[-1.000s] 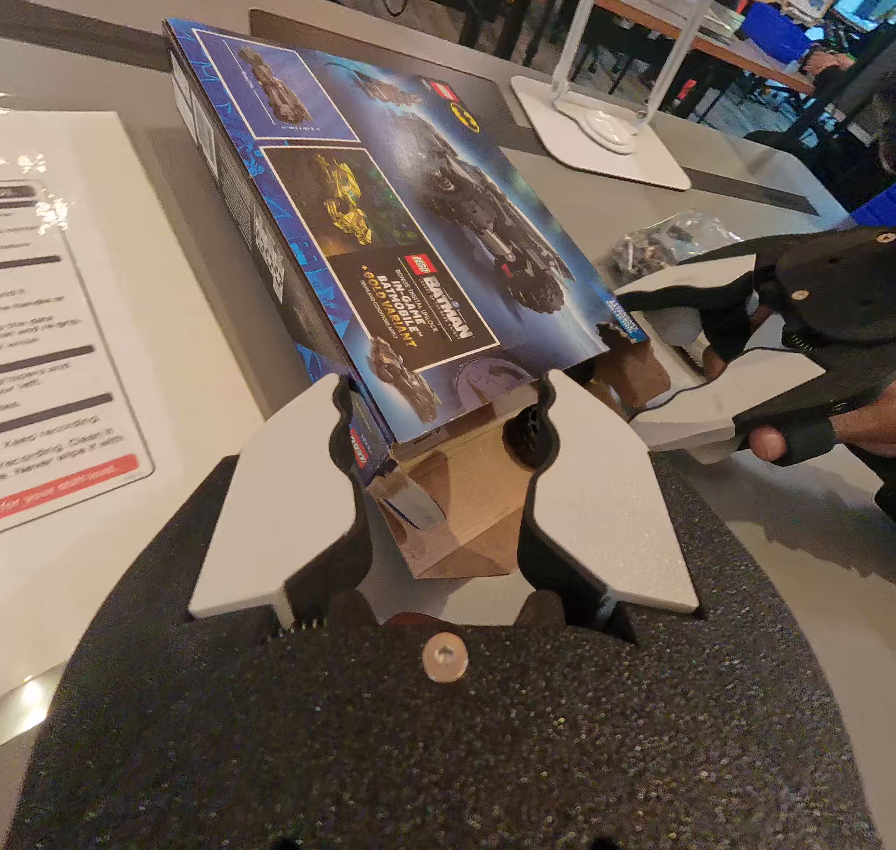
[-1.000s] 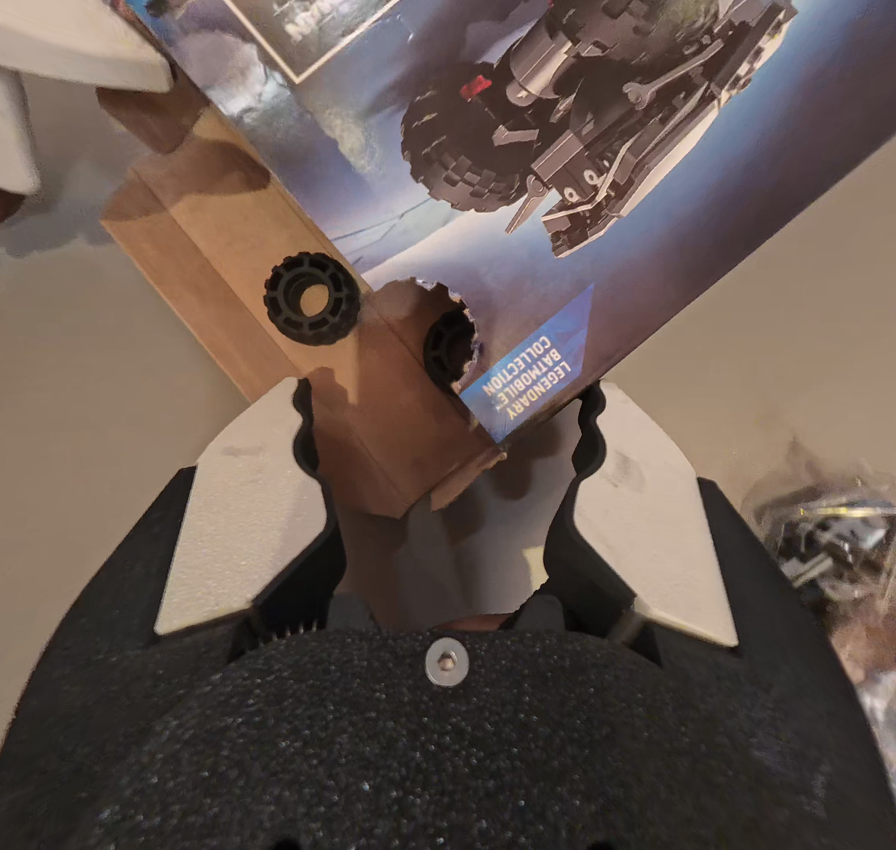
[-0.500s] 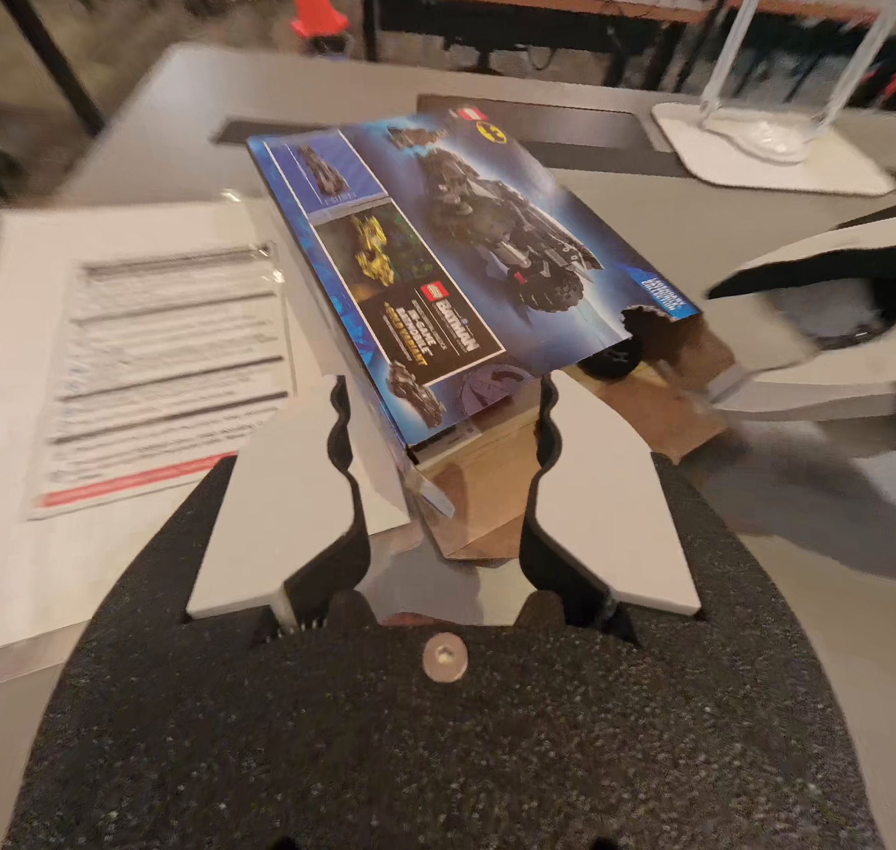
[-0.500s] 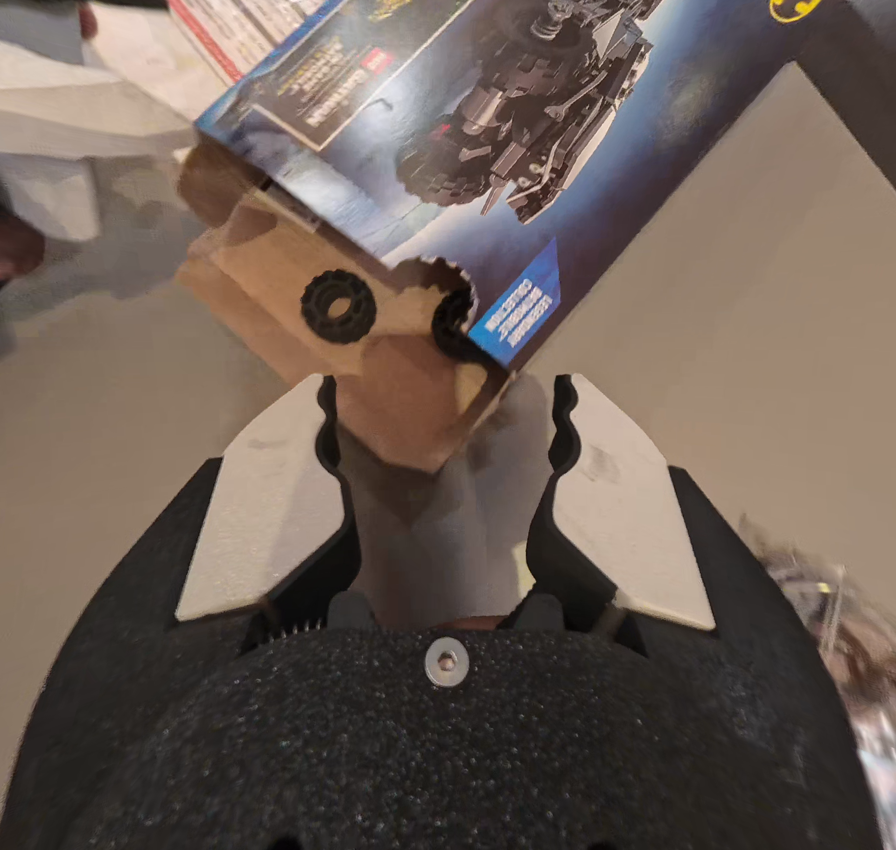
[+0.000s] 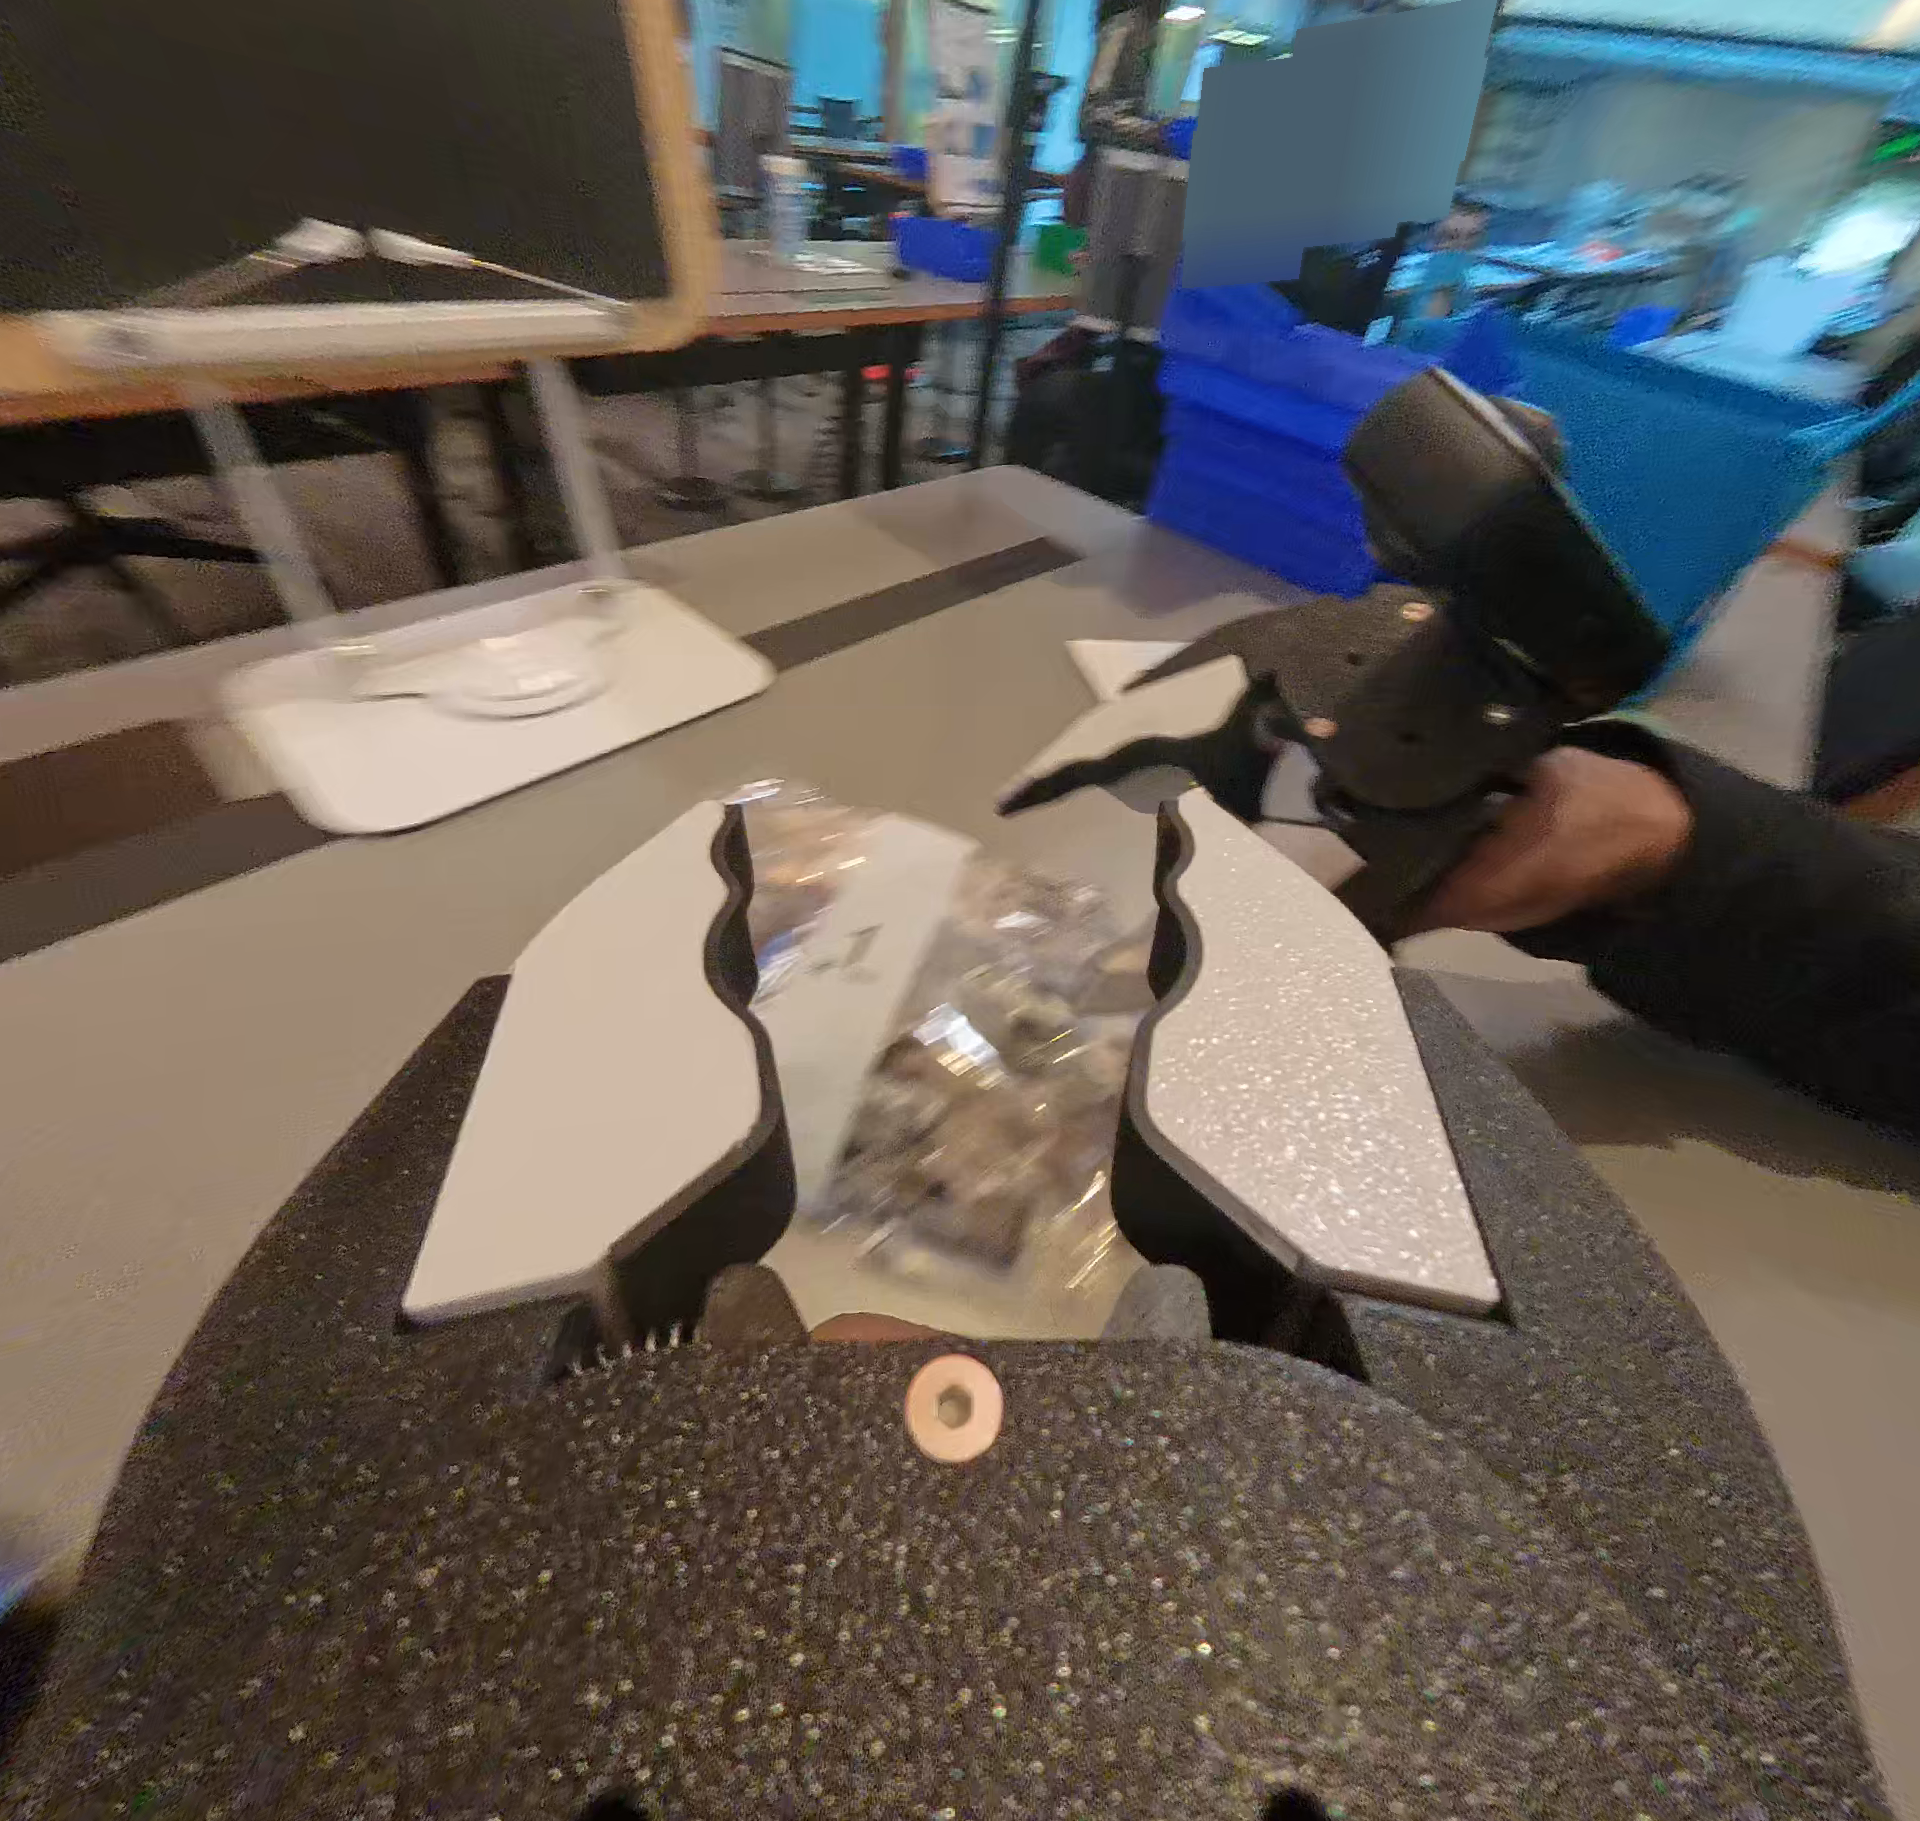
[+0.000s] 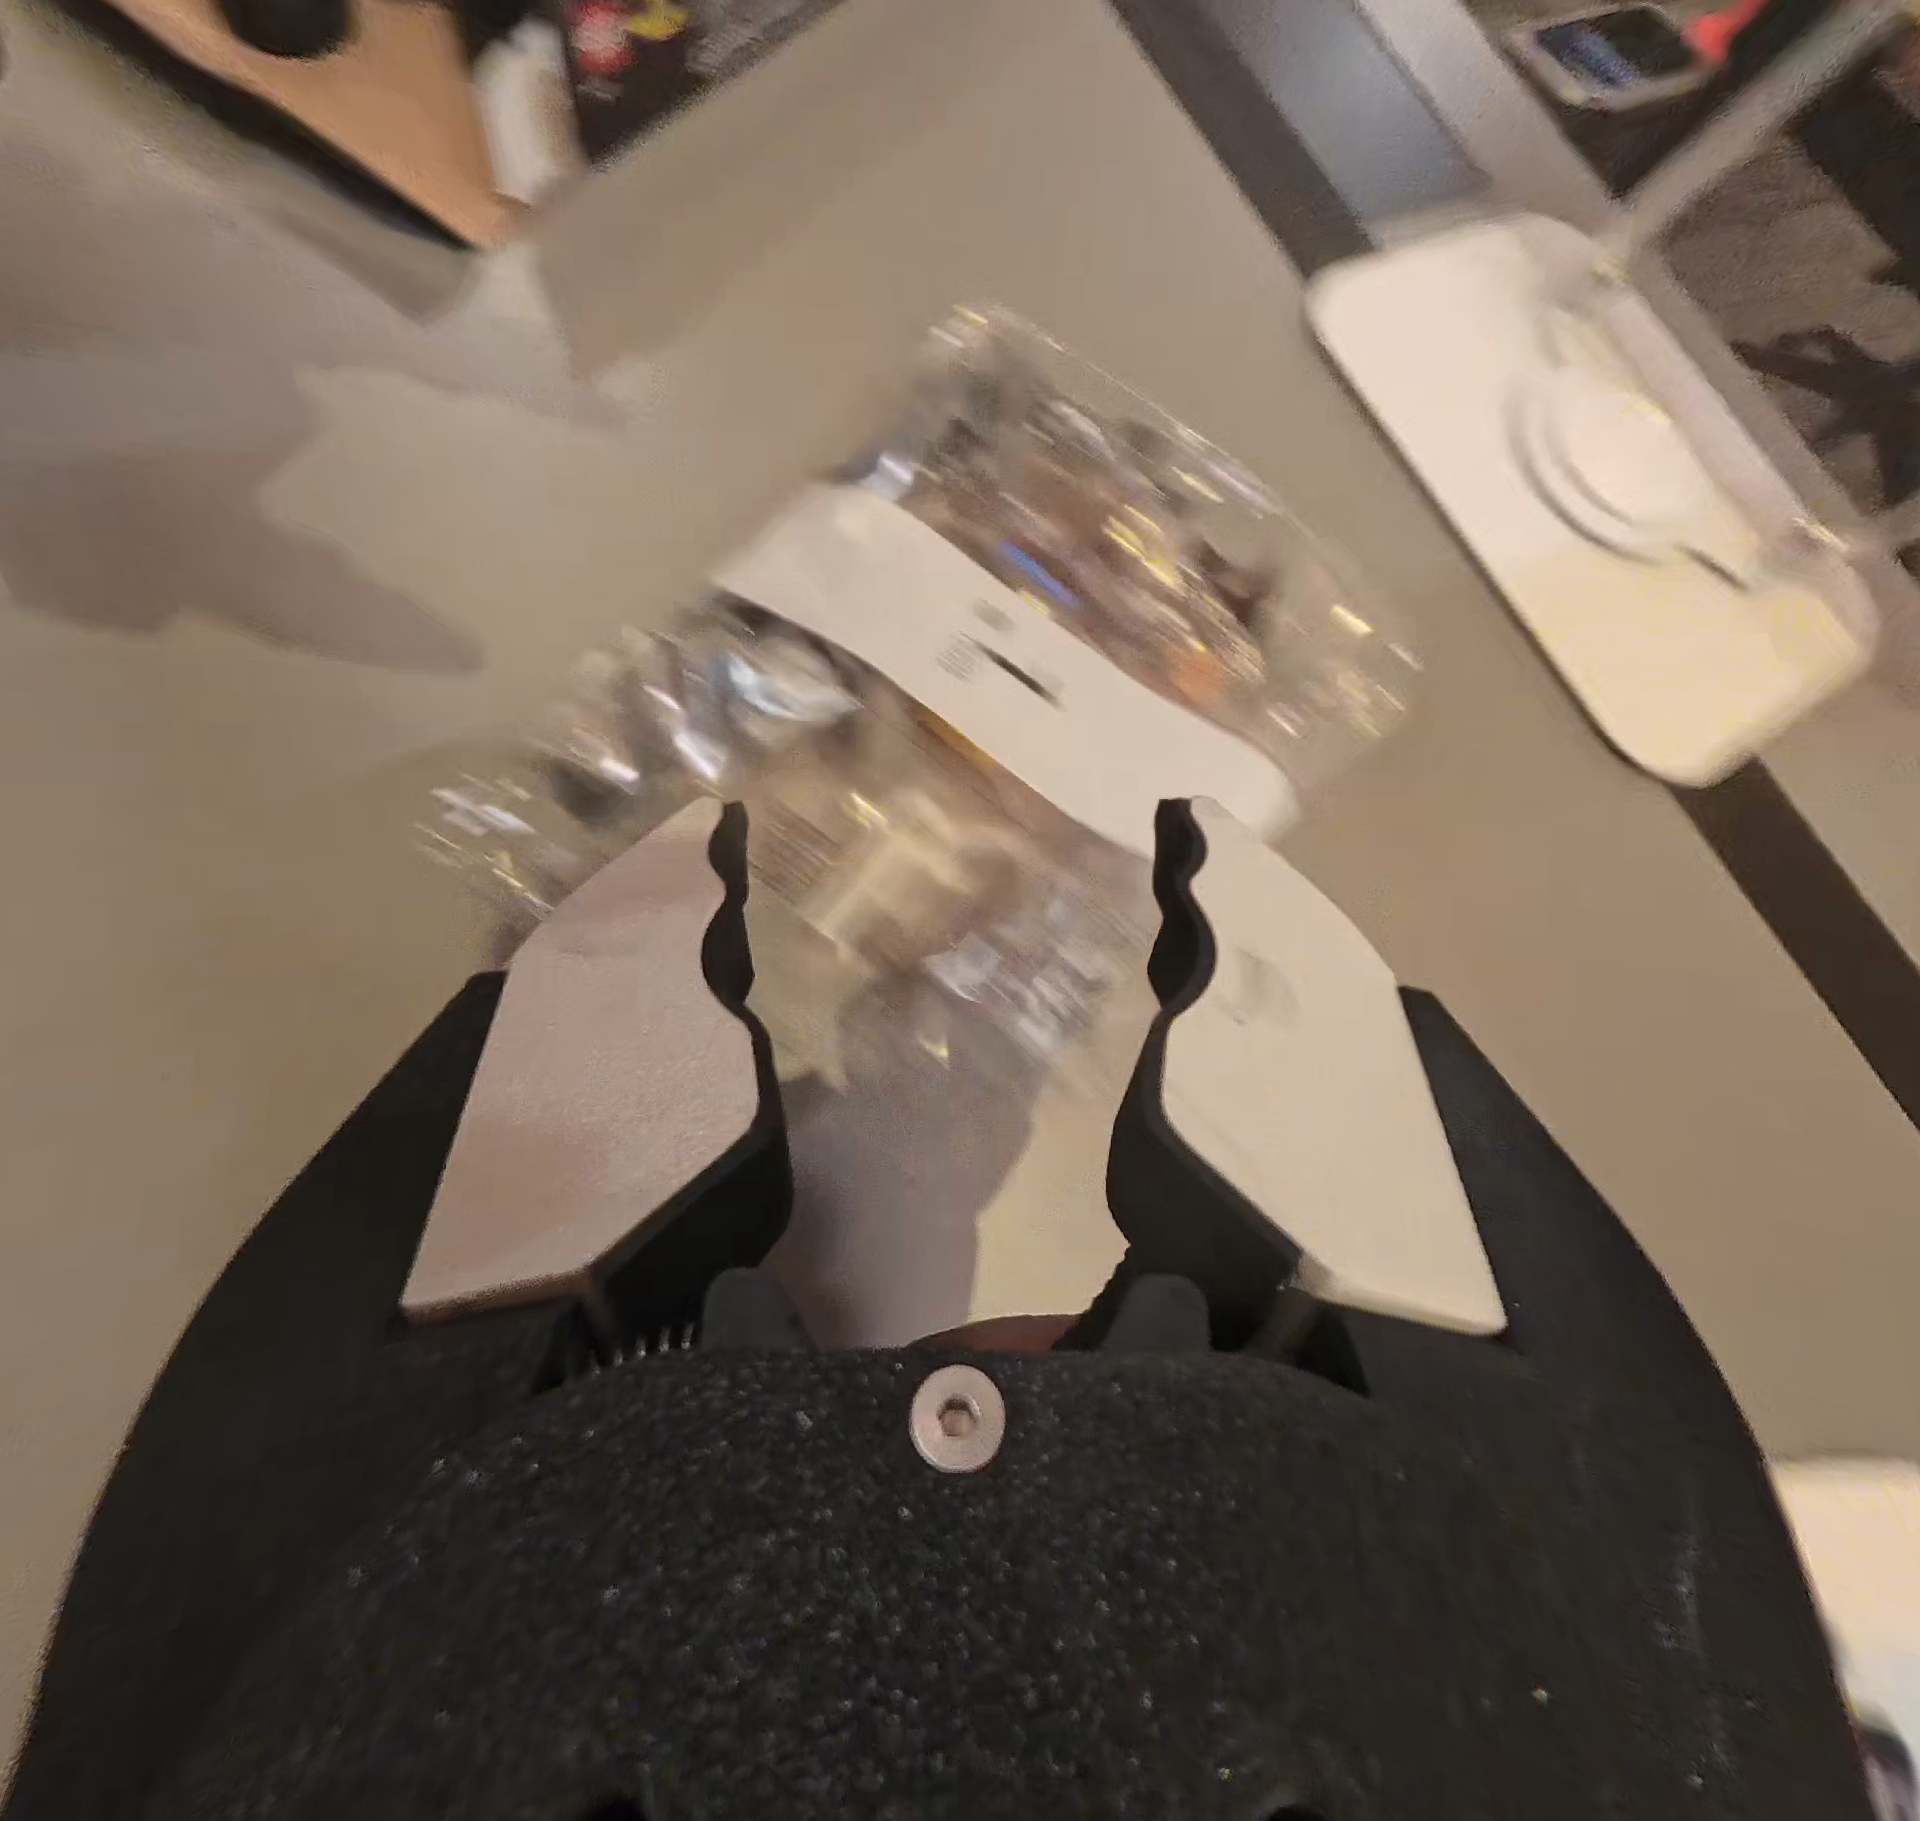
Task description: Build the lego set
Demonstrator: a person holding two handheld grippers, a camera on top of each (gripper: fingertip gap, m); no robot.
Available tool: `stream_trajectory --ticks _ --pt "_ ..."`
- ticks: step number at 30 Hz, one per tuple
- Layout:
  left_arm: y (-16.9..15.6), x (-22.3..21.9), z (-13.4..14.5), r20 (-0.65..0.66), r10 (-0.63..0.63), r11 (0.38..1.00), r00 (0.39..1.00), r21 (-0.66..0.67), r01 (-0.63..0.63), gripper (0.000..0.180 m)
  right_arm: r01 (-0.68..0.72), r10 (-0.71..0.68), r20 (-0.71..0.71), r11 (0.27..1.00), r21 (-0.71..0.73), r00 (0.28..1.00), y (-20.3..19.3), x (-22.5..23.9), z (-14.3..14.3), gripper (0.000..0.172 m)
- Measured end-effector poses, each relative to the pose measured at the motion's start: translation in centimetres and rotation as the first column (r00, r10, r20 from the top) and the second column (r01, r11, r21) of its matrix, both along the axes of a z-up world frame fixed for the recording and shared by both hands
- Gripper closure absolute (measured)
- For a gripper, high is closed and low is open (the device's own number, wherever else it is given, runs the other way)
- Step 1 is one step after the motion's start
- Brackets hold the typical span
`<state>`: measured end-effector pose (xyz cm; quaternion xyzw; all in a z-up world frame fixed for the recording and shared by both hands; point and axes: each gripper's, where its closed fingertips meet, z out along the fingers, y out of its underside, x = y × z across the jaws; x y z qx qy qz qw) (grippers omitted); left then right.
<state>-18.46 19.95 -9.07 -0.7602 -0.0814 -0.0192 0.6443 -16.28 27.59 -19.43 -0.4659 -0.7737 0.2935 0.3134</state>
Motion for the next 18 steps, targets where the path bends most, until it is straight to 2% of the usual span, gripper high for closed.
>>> stream_trajectory --ticks 3,5,8,10,12,18 --pt "6.8 5.0 -2.0 0.138 -0.104 0.994 0.985 0.055 0.097 0.108 0.154 -0.152 -0.086 0.988 0.015 0.985 9.7 2.7 0.4 0.1" --pt "10.4 8.5 -4.5 0.18 -0.146 0.989 0.973 0.056 0.138 0.111 0.253 -0.241 -0.113 0.961 0.112 0.964 16.5 5.1 -0.2 0.105" --pt "13.0 13.2 -8.4 0.065 -0.221 0.973 0.973 -0.051 0.224 0.11 0.328 -0.315 -0.098 0.928 0.179 0.944 23.6 8.5 -1.0 0.104" --pt "13.0 14.7 -8.6 -0.076 -0.265 0.962 0.961 -0.082 0.259 0.109 0.355 -0.347 -0.098 0.931 0.086 0.933 26.0 9.8 -1.1 0.104" --pt "12.6 14.3 -8.5 -0.19 -0.225 0.974 0.956 -0.079 0.213 0.11 0.384 -0.383 -0.085 0.923 -0.006 0.92 27.7 10.5 -1.5 0.104" --pt "10.4 11.7 -9.3 -0.257 -0.161 0.982 0.953 -0.139 0.129 0.11 0.435 -0.435 0.004 0.9 -0.009 0.9 29.4 10.9 -4.5 0.1"
